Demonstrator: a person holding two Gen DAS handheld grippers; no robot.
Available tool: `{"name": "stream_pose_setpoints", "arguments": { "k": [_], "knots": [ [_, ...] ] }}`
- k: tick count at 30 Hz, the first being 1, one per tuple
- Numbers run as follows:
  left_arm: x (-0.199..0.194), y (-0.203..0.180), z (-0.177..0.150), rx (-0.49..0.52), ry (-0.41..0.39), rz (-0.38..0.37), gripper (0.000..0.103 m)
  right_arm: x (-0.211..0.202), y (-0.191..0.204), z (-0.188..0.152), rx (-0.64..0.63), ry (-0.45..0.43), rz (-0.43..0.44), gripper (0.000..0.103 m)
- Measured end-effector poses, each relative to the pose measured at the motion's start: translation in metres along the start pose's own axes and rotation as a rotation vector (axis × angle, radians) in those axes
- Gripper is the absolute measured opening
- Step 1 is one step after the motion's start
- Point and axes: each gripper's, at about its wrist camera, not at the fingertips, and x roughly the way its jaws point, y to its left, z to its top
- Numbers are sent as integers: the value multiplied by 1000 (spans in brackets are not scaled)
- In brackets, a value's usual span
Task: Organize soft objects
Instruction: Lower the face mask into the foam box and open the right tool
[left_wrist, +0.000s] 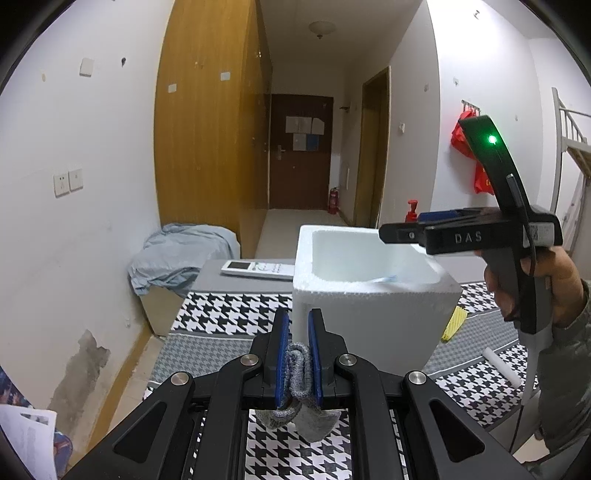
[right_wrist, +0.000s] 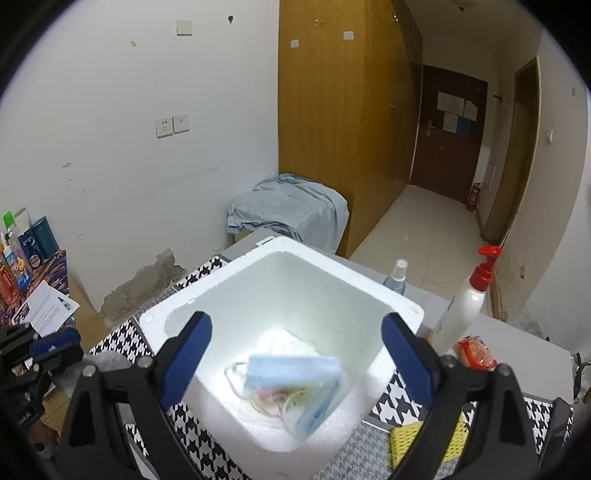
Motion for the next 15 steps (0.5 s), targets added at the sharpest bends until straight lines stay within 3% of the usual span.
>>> {"name": "stream_pose_setpoints", "arguments": {
  "k": [15],
  "knots": [
    [-20,-22,31,70,-46,-38,12,-27,-9,-11,28,-32,20,96]
  ]
}}
